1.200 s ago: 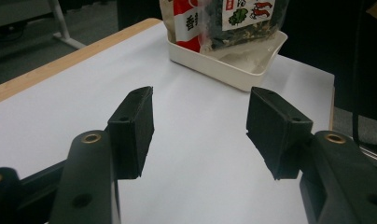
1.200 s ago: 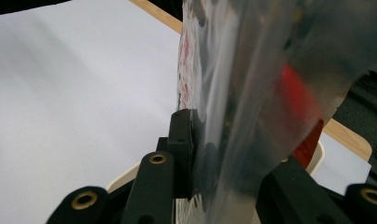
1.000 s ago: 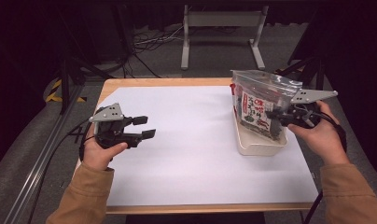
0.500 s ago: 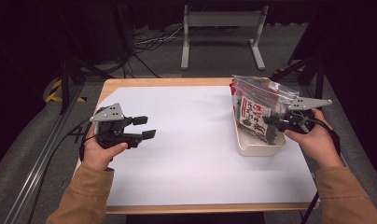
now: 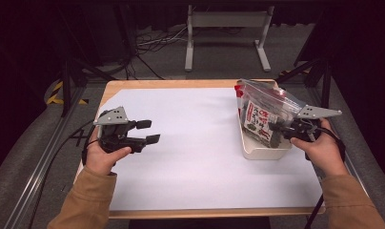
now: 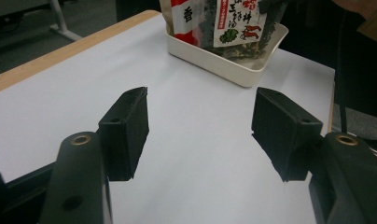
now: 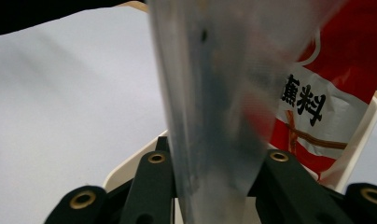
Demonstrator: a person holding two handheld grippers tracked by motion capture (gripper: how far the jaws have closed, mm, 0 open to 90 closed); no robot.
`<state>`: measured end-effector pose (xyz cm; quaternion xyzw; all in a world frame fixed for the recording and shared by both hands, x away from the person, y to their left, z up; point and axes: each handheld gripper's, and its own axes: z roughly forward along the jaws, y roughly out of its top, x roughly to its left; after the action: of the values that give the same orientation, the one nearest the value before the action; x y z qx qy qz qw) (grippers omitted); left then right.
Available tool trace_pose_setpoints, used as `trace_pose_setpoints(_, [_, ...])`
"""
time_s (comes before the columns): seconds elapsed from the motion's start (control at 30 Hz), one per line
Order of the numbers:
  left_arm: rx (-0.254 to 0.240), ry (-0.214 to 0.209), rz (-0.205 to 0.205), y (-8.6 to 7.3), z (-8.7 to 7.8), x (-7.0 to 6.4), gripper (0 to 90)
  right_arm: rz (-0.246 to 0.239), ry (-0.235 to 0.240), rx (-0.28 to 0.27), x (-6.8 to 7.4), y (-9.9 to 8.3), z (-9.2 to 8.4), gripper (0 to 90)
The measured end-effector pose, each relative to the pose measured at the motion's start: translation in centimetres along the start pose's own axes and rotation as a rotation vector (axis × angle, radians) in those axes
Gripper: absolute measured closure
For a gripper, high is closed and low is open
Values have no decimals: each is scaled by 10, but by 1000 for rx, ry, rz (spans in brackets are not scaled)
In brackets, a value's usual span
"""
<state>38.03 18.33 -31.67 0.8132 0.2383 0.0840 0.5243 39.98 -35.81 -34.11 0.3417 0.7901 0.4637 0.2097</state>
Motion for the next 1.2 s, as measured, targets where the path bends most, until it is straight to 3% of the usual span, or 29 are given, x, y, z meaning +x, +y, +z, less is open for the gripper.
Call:
trace_pose_setpoints(0.33, [0, 0, 0, -1, -1, 1, 368, 51, -12, -31, -10, -10, -3, 739])
trace_pose_setpoints(0.63, [1, -8, -6, -2, 0, 2, 362, 49, -26, -30, -10, -6, -4, 715])
trace_pose_setpoints(0.73, [10, -12, -8, -4, 0, 2, 356, 41, -31, -32, -8, -4, -7, 642])
trace_pose_setpoints(0.9, [13, -10, -19, -8, 0, 3, 354, 44, -42, -44, -6, -5, -15, 427])
trace_pose_setpoints(1.2, [15, 1, -2, -12, -7, -1, 347, 22, -64, -74, 4, -5, -38, 325])
